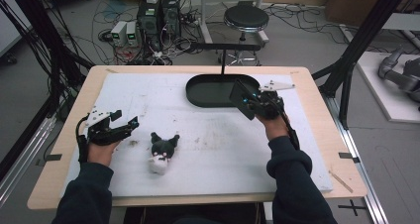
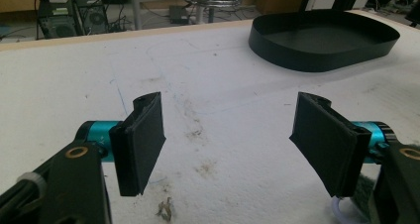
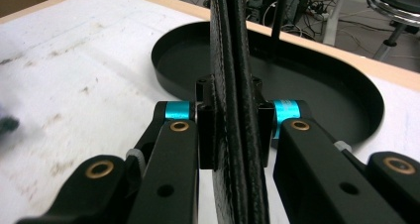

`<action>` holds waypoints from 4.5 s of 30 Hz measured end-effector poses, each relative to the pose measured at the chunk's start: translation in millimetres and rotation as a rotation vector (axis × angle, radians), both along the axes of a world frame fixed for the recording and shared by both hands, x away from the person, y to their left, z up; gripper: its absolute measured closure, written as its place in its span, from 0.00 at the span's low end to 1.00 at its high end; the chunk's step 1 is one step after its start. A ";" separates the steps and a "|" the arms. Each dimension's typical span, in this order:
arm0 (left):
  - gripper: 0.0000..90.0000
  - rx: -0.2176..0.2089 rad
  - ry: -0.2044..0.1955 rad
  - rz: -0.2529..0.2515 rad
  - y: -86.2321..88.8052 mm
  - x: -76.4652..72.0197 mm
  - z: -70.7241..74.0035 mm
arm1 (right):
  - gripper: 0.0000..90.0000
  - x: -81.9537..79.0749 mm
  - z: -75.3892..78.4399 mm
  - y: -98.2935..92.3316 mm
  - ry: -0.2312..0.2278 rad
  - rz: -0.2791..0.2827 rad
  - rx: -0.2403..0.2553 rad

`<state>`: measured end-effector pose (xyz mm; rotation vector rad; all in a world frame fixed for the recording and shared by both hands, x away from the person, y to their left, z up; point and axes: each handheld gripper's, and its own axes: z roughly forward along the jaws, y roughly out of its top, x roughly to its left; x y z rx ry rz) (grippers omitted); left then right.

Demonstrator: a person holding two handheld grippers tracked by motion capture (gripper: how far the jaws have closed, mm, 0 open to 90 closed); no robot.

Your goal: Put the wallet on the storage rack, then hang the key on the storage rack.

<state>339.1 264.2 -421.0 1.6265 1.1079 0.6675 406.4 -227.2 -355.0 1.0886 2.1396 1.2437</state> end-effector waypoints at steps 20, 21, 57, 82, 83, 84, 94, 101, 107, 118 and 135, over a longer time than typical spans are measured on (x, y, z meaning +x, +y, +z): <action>0.32 -0.010 -0.002 -0.006 2.3 2.0 -1.3 | 0.88 105.2 -29.5 49.7 0.108 -0.097 0.086; 0.32 -0.009 0.000 -0.005 2.3 2.0 -1.4 | 0.88 107.8 -33.4 49.9 0.117 -0.101 0.102; 0.32 -0.010 -0.003 -0.004 1.9 1.5 -1.1 | 0.49 127.7 -60.9 24.7 0.165 -0.391 -0.053; 0.32 0.003 0.003 -0.006 -0.3 0.0 -0.4 | 0.63 101.4 -30.6 -35.6 0.207 -0.409 -0.123; 0.32 0.002 0.004 -0.006 0.0 0.1 -0.6 | 0.59 100.6 -30.2 -35.0 0.209 -0.408 -0.117; 0.32 -0.001 0.005 -0.005 0.4 0.7 -1.0 | 0.55 99.7 -29.3 -34.8 0.203 -0.407 -0.120; 0.32 -0.046 0.009 -0.016 -0.4 -2.7 -1.6 | 0.35 43.1 2.2 -61.9 0.062 -0.249 -0.065; 0.32 -0.053 0.005 -0.012 -3.3 -5.5 -1.3 | 0.27 -15.5 -7.5 -93.9 -0.046 -0.216 -0.068; 0.31 -0.047 -0.001 -0.005 -4.4 -5.1 -0.3 | 0.24 -25.1 -38.7 -107.5 0.015 -0.239 -0.116; 0.31 -0.055 0.000 -0.024 -9.9 -1.9 -0.9 | 0.24 -27.6 -45.7 -105.5 0.015 -0.238 -0.138; 0.34 -0.092 0.110 -0.162 -54.1 -22.2 6.8 | 0.24 -31.0 -45.7 -97.0 0.002 -0.205 -0.157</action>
